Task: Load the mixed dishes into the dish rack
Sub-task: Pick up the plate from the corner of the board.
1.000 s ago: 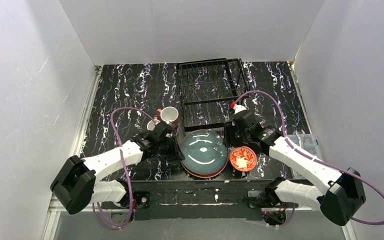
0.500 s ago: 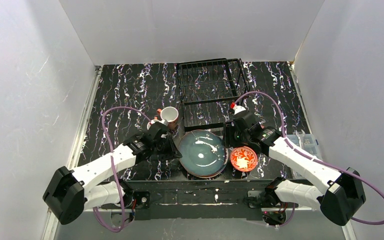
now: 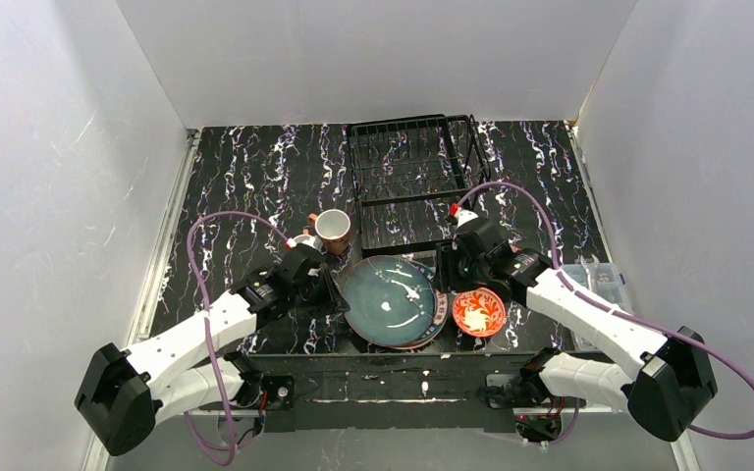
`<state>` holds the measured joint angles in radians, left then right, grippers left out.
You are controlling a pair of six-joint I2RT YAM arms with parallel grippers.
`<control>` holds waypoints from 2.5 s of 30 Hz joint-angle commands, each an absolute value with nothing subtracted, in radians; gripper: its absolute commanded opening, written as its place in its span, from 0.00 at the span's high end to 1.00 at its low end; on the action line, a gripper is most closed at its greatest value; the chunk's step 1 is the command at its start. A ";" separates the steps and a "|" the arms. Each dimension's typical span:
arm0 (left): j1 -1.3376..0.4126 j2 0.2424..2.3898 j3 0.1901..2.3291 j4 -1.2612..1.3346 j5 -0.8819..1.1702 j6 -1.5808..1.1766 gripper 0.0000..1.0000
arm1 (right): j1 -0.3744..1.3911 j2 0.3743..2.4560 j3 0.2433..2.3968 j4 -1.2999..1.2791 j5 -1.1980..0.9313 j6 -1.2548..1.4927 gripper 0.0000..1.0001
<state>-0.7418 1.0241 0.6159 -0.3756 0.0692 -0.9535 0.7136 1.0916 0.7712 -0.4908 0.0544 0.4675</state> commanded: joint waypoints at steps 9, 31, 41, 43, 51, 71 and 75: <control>-0.749 0.974 0.503 -0.432 0.025 -0.957 1.00 | 0.710 1.166 0.759 -0.416 -0.126 0.439 0.48; -0.750 0.982 0.407 -0.371 0.018 -0.968 1.00 | 0.710 1.219 0.708 -0.358 -0.097 0.467 0.42; -0.749 0.983 0.363 -0.334 0.027 -0.977 1.00 | 0.701 1.212 0.645 -0.279 -0.136 0.518 0.40; -0.750 0.988 0.356 -0.322 0.029 -0.978 1.00 | 0.695 1.207 0.628 -0.263 -0.152 0.530 0.40; -0.750 1.010 0.313 -0.274 0.040 -0.991 1.00 | 0.661 1.156 0.547 -0.204 -0.212 0.576 0.40; -0.750 0.935 0.195 -0.293 0.014 -1.099 1.00 | 0.577 1.100 0.452 -0.176 -0.284 0.615 0.40; -0.750 0.915 0.169 -0.281 0.014 -1.117 1.00 | 0.569 1.091 0.441 -0.178 -0.285 0.617 0.40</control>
<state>-0.7418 0.8799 0.2749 0.0265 0.0860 -1.1656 0.5758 1.0908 0.4911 -0.0803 -0.2729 0.6262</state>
